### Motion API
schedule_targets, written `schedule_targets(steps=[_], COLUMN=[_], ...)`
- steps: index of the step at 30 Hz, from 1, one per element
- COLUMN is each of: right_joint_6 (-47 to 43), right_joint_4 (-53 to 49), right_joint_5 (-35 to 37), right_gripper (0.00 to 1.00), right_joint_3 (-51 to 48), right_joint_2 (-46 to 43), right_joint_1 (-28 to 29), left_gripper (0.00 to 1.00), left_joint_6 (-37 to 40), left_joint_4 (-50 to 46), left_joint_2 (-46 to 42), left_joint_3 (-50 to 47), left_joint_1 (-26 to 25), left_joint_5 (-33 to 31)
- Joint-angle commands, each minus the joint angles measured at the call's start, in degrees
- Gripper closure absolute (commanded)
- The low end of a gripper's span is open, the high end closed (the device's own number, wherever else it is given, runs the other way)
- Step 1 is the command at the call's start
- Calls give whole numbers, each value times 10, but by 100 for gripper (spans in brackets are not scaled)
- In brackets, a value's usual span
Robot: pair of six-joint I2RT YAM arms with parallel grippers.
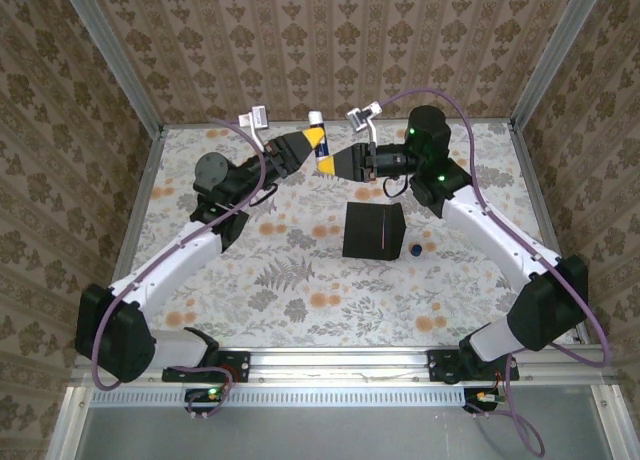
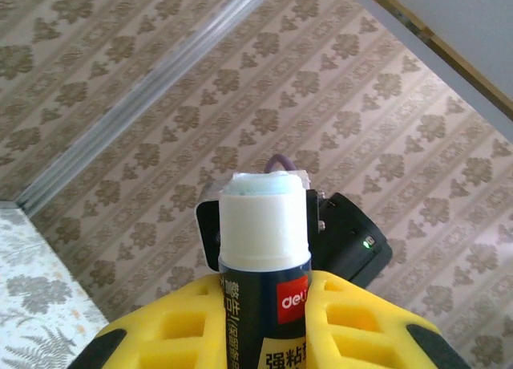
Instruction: Place the letter into the envelope and seal it
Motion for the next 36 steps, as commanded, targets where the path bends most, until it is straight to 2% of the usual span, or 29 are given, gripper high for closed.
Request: schedule_targets(steps=[1, 4, 9, 12, 17, 19, 22, 23, 26, 31, 36], right_joint_6=[12, -7, -122, -164, -219, -253, -297, -302, -301, -306, -309], right_joint_4=[62, 30, -147, -203, -282, -333, -397, -407, -414, -431, -435], right_joint_5=[-15, -4, 70, 99, 164, 229, 347, 387, 464, 516, 523], right_gripper=[72, 72, 65, 65, 54, 50, 44, 43, 42, 39, 36], right_joint_3=[42, 43, 63, 68, 69, 75, 85, 85, 79, 94, 118], right_joint_2=[-28, -31, -44, -62, -74, -81, -87, -87, -79, -34, 8], right_joint_1=[1, -4, -7, -7, -2, 8, 39, 51, 82, 122, 144], left_gripper=[100, 100, 100, 100, 100, 100, 100, 100, 100, 100, 100], left_joint_6=[2, 4, 33, 64, 86, 102, 163, 178, 170, 143, 126], left_joint_4=[10, 8, -36, -65, -102, -157, -324, -370, -413, -423, -421], left_joint_2=[13, 12, -4, -17, -27, -35, -56, -63, -75, -73, -70], left_joint_3=[10, 8, 2, -2, -3, 3, 30, 38, 35, 36, 36], left_joint_1=[-16, -15, -13, -12, -9, -8, -10, -13, -16, -24, -36], left_joint_5=[87, 84, 48, 32, 19, -19, -118, -159, -240, -277, -283])
